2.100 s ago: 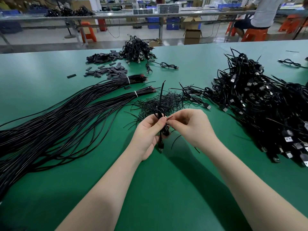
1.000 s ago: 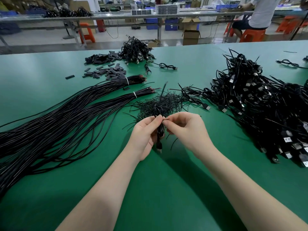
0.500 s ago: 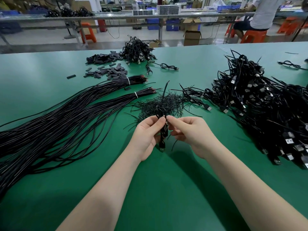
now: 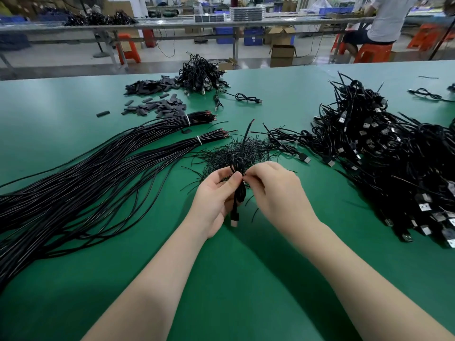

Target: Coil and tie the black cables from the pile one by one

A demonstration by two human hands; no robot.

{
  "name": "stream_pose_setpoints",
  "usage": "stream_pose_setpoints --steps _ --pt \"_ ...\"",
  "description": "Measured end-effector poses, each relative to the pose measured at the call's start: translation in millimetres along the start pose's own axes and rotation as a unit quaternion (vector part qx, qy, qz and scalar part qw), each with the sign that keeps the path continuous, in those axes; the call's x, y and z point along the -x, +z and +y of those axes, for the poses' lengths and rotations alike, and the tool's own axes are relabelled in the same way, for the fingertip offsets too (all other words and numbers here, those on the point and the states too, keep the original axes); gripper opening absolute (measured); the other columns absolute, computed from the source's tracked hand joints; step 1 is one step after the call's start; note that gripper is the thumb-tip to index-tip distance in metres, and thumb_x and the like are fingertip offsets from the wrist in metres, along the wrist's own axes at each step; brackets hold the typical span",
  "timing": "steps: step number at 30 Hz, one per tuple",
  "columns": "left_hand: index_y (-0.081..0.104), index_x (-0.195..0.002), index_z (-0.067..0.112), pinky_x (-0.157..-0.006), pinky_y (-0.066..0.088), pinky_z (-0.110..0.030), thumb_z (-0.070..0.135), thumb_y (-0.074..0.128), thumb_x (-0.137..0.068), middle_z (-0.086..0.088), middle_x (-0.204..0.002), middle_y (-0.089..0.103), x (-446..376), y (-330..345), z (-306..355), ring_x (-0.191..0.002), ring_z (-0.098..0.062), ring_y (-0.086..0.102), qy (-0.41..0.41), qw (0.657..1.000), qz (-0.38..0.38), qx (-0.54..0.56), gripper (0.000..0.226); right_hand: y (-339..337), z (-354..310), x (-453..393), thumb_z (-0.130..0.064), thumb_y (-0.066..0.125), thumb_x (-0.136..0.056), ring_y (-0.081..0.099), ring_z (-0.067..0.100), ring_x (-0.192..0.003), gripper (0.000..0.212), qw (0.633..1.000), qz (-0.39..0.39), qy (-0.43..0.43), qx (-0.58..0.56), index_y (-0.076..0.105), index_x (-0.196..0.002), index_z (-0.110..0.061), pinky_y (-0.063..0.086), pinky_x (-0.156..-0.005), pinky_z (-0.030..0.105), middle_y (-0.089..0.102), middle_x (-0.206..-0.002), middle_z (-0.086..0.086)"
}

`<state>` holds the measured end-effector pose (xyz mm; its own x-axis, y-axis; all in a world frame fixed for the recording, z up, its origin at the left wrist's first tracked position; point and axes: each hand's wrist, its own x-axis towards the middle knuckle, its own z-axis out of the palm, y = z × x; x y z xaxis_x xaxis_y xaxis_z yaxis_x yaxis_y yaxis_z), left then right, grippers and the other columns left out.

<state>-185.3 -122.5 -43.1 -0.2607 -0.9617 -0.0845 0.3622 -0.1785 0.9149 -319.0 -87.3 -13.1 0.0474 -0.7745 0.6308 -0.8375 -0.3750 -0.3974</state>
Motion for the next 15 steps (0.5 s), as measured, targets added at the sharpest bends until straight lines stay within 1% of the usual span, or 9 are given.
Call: stream_pose_setpoints --steps 1,3,7,9,11,13,15 --pt "0.064 -0.100 0.016 -0.054 0.051 -0.022 0.036 0.074 -0.068 0.003 -0.075 0.069 0 0 1 -0.065 -0.009 0.063 -0.004 1.000 0.011 -0.001 0.039 2 1 3 -0.003 0.072 -0.082 0.061 0.029 -0.069 0.005 0.998 0.011 -0.043 0.037 0.067 -0.083 -0.004 0.049 -0.060 0.029 0.065 -0.077 0.007" --pt "0.067 -0.091 0.015 -0.050 0.049 -0.021 0.036 0.073 -0.068 0.001 -0.070 0.068 1 1 1 -0.059 -0.009 0.062 -0.002 1.000 0.017 -0.006 0.032 5 6 9 0.003 0.075 -0.076 0.060 0.032 -0.069 0.013 0.993 0.023 -0.087 0.080 0.067 -0.086 -0.002 0.053 -0.056 0.035 0.064 -0.080 0.010" --pt "0.076 -0.080 0.015 -0.054 0.052 -0.023 0.034 0.070 -0.074 -0.006 -0.074 0.072 1 3 1 -0.065 -0.015 0.068 0.001 1.000 0.002 -0.015 0.021 4 9 13 0.000 0.067 -0.077 0.062 0.031 -0.071 0.013 0.989 0.050 -0.105 0.091 0.069 -0.090 0.000 0.053 -0.055 0.033 0.066 -0.085 0.011" --pt "0.077 -0.079 0.015 -0.057 0.053 -0.024 0.040 0.068 -0.077 -0.007 -0.077 0.073 1 2 2 -0.070 -0.017 0.069 -0.004 1.000 -0.014 -0.020 0.026 5 9 12 0.000 0.066 -0.075 0.062 0.031 -0.072 0.018 0.989 0.039 -0.108 0.093 0.069 -0.092 0.001 0.052 -0.054 0.033 0.066 -0.087 0.012" --pt "0.076 -0.085 0.013 -0.063 0.054 -0.025 0.043 0.065 -0.079 -0.008 -0.082 0.073 2 2 1 -0.075 -0.018 0.070 0.007 0.998 -0.043 -0.040 0.032 4 10 12 0.001 0.066 -0.074 0.062 0.031 -0.074 0.019 0.989 0.011 -0.107 0.098 0.069 -0.093 0.000 0.052 -0.054 0.034 0.065 -0.090 0.012" --pt "0.076 -0.088 0.011 -0.067 0.055 -0.025 0.040 0.064 -0.081 -0.007 -0.084 0.073 3 2 0 -0.077 -0.017 0.068 0.024 0.997 -0.061 -0.050 0.032 4 9 11 -0.003 0.060 -0.083 0.059 0.031 -0.080 0.014 0.996 -0.019 -0.067 0.052 0.068 -0.095 -0.001 0.052 -0.060 0.037 0.063 -0.093 0.011" --pt "0.076 -0.086 0.013 -0.066 0.054 -0.023 0.038 0.064 -0.082 -0.004 -0.081 0.071 4 0 1 -0.074 -0.014 0.066 0.014 0.997 -0.061 -0.038 0.028 5 10 10 -0.007 0.057 -0.089 0.058 0.027 -0.079 0.015 0.998 -0.013 -0.039 -0.040 0.071 -0.095 -0.004 0.050 -0.067 0.035 0.062 -0.090 0.011"
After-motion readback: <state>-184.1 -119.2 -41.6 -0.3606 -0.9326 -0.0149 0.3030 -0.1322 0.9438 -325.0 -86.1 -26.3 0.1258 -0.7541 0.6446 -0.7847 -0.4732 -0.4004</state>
